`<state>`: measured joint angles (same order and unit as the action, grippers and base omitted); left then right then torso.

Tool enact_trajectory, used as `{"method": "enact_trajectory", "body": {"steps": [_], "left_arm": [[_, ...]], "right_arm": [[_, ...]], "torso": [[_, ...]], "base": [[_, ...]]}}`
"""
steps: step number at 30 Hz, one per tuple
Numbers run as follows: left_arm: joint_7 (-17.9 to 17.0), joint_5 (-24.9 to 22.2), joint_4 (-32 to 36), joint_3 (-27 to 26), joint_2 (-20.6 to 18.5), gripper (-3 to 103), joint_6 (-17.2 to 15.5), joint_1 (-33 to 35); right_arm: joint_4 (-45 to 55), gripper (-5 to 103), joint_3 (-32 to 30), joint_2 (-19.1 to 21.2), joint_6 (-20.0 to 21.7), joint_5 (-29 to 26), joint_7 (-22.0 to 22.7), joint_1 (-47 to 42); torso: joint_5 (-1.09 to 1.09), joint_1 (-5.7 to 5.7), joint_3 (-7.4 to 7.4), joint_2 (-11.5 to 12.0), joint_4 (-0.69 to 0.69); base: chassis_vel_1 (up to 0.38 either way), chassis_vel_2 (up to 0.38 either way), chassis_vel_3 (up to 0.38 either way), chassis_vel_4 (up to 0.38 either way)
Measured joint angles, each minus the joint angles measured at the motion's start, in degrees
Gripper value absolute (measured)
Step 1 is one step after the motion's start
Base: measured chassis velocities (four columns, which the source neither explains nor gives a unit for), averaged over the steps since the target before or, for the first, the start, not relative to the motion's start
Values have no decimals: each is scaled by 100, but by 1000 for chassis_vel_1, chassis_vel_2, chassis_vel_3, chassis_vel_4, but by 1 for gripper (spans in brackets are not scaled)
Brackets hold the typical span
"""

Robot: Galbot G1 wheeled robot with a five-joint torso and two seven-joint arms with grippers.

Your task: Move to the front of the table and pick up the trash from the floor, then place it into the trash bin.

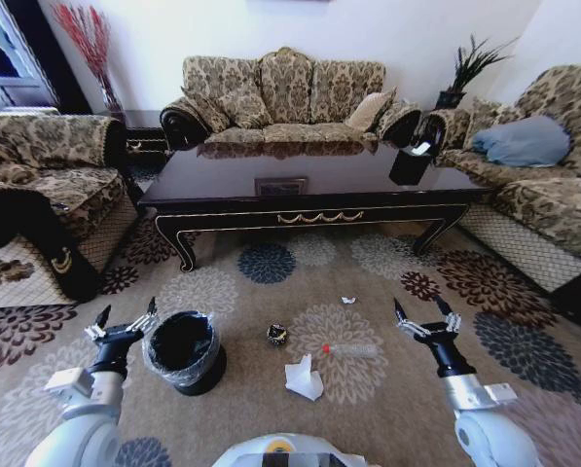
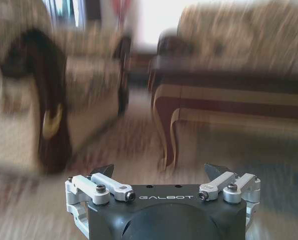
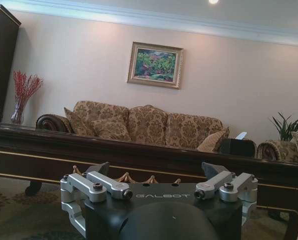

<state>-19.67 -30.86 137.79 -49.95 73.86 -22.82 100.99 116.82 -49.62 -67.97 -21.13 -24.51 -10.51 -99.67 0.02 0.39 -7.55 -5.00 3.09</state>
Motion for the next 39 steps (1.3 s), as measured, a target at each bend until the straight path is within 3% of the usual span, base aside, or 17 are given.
{"method": "enact_trajectory", "body": {"steps": [1,2,3,4,6,7,9,13,18,31,37,39], "left_arm": [[-312,-326,61,30,-103,100,-406,-10],[-1008,-985,171,62,-349,100,-1225,-74],[-1504,-1378,208,73,-502,100,-1676,-123],[-1504,-1378,208,73,-502,100,-1676,-123],[-1890,-1877,134,92,-702,100,-1961,-220],[-1901,-1994,46,96,-752,100,-2010,-289],[-1870,-2369,-190,128,-818,100,-2028,-489],[-1893,-2655,-508,219,-844,100,-2026,-692],[-1912,-2594,-1063,352,-797,100,-2000,-857],[-1401,-2461,-2170,719,-580,100,-1953,-1332],[-1386,-2464,-2363,771,-529,103,-1942,-1438],[-1389,-2360,-2443,806,-520,100,-1882,-1463]], "right_arm": [[-14,100,12,-7,-2,18,-2,-3],[-52,100,33,-24,-18,65,-7,-3],[-77,100,49,-38,-25,93,-11,-3],[-77,100,49,-38,-25,93,-11,-3],[-120,100,77,-54,-29,131,-16,8],[-132,100,86,-57,-31,142,-17,13],[-158,100,105,-66,-33,163,-19,26],[-197,100,111,-74,-45,179,-23,28],[-282,100,112,-103,-87,208,-36,16],[-289,100,159,-233,-142,250,-63,-98],[-237,100,166,-260,-133,243,-60,-147],[-233,100,158,-260,-132,251,-60,-162]], "torso": [[0,0,0,0,-1],[-3,0,0,-1,0],[-1,0,-1,-1,0],[-1,0,-1,-1,0],[0,2,-3,-1,-2],[-3,2,-3,0,-2],[-4,3,-4,0,-2],[-3,3,-4,0,0],[-3,3,-4,0,-2],[-2,3,-4,0,-1],[-2,4,-4,1,-1],[-2,3,-4,1,-2]], "base": [[41,-82,-35,60],[17,-57,-35,21],[0,0,0,0],[0,0,0,0],[0,0,0,0],[0,0,0,0],[0,0,0,0],[0,0,0,0],[0,0,0,0],[0,0,0,0],[0,0,0,0],[0,0,0,0]]}}
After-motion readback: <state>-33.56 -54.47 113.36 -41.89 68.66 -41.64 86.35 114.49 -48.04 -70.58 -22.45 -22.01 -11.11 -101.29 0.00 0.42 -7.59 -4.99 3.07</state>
